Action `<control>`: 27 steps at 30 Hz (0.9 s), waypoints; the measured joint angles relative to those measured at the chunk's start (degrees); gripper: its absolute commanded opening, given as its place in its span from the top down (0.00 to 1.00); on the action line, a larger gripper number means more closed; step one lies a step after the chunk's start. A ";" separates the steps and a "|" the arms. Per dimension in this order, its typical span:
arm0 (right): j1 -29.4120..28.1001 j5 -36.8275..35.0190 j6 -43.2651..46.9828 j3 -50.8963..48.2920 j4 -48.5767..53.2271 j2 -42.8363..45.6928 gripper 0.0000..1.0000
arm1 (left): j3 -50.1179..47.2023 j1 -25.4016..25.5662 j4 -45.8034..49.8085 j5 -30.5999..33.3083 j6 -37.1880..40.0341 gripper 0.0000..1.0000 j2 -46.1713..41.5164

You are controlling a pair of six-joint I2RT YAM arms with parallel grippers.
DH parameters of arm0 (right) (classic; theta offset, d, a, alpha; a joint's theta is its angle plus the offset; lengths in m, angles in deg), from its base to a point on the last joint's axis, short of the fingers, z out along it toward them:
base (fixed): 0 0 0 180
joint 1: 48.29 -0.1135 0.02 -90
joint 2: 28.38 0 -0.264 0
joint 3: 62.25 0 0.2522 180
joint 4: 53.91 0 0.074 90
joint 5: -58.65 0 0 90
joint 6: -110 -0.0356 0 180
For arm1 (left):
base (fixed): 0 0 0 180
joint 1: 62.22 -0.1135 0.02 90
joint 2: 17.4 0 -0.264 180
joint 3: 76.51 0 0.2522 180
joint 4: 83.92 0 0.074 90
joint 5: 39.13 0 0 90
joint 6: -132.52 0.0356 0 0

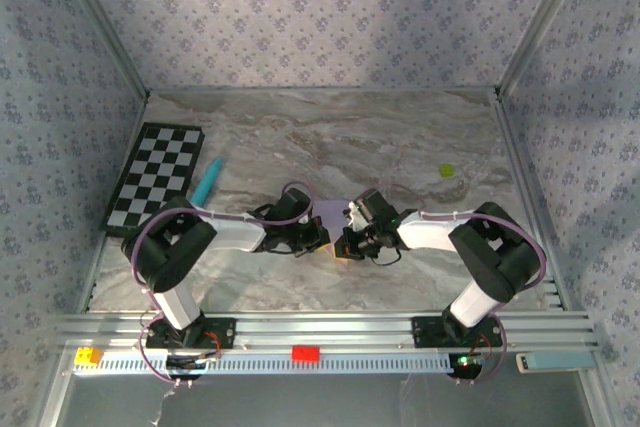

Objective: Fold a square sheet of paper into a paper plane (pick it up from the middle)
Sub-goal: Third fold the triangle at the center of the table.

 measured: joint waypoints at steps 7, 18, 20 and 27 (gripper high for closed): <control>0.02 -0.72 0.02 -0.17 -0.81 0.00 1.00 | 0.00 -4.28 0.96 -2.62 2.89 1.00 0.00; 0.11 -0.74 0.02 -0.63 -1.51 0.17 1.00 | 0.00 -11.61 1.38 -4.37 8.39 0.94 0.07; 0.13 -0.74 0.02 -0.63 -1.51 0.17 1.00 | -0.02 -11.93 1.33 -4.35 8.74 0.93 -0.02; 0.15 -0.74 0.04 -0.63 -1.46 0.22 1.00 | -0.61 -11.89 1.66 -1.95 8.70 0.91 -4.17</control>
